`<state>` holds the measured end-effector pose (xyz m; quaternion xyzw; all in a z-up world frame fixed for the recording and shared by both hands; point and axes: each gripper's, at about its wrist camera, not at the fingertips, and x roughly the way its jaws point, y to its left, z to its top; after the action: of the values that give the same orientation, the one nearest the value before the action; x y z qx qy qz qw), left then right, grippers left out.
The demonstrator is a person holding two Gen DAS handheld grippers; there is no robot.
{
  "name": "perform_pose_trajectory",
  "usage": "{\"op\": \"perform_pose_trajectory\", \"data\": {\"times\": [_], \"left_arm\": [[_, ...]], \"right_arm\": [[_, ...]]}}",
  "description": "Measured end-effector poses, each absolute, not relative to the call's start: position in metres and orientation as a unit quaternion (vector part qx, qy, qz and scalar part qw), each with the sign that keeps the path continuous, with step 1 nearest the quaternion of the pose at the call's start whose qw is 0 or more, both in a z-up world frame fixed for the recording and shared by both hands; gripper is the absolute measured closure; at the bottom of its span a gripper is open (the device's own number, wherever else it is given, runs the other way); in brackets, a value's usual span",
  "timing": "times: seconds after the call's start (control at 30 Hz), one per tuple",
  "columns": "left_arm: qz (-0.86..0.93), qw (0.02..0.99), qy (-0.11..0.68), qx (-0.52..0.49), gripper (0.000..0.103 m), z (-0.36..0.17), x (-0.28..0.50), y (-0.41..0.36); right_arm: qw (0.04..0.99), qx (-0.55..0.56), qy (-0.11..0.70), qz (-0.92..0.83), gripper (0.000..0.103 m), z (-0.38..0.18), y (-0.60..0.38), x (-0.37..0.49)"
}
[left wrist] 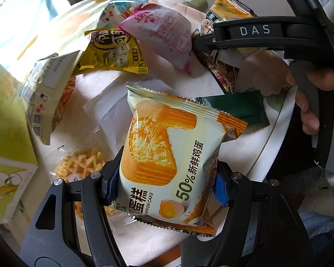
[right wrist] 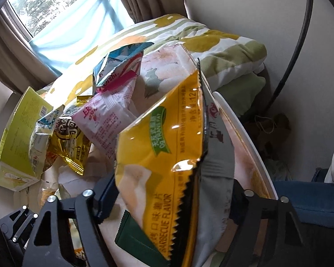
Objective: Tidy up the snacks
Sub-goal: 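Carry both packets over the box and release them inside with both tools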
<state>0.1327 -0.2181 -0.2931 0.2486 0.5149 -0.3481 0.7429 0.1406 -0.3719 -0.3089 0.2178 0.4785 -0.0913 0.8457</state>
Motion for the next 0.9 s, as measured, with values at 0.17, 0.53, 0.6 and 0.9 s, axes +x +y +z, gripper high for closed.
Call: {"op": "perform_pose_trajectory", "data": {"times": [0.17,0.53,0.6,0.9], "left_arm": [[-0.339,0.751,0.512,0.243,0.040,-0.286,0.127,-0.219],[-0.310,0.793,0.483,0.206,0.040,-0.238,0.115,-0.213],[-0.300,0.803,0.474,0.199,0.040,-0.223,0.114,-0.212],[-0.232,0.855,0.445,0.132,0.040,-0.159,0.126,-0.181]], "right_arm": [[0.848,0.211,0.477,-0.088,0.044,-0.303,-0.372,0.135],[0.866,0.194,0.454,-0.073,0.046,-0.255,-0.380,0.108],[0.873,0.185,0.447,-0.067,0.046,-0.240,-0.378,0.105],[0.900,0.126,0.416,-0.009,0.046,-0.171,-0.356,0.110]]}}
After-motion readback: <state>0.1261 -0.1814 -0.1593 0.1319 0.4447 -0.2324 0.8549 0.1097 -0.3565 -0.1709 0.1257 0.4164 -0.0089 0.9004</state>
